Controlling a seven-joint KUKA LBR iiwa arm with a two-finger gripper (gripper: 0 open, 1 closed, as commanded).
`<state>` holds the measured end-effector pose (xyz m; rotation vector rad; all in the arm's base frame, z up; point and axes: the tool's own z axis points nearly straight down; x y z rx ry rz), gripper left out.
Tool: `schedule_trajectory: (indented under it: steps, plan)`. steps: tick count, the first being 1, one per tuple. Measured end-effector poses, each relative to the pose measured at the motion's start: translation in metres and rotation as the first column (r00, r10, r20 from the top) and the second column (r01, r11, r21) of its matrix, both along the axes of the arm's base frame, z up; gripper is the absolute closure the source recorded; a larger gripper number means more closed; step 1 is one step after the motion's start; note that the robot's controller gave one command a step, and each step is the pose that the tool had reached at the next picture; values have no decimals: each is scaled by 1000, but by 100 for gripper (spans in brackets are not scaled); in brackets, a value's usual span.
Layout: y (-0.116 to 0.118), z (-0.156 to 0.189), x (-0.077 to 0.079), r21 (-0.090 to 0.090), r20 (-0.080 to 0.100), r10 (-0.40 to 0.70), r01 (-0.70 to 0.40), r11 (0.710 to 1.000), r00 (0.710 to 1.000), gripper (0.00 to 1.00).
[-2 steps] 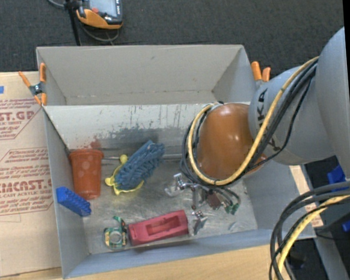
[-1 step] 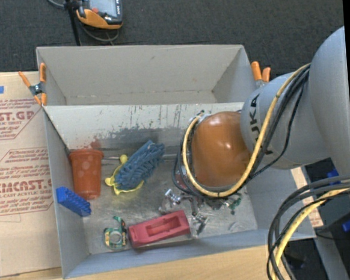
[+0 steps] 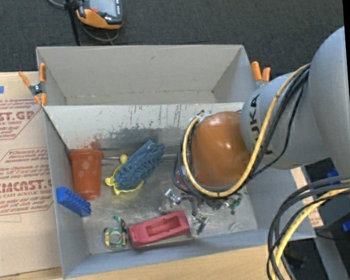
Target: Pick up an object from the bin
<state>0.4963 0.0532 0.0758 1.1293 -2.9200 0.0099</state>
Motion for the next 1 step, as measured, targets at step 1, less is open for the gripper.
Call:
schedule_trajectory:
  steps: [1]
  plan:
    - [-1,193,-6,11,1,5,-5,1000,1000,100]
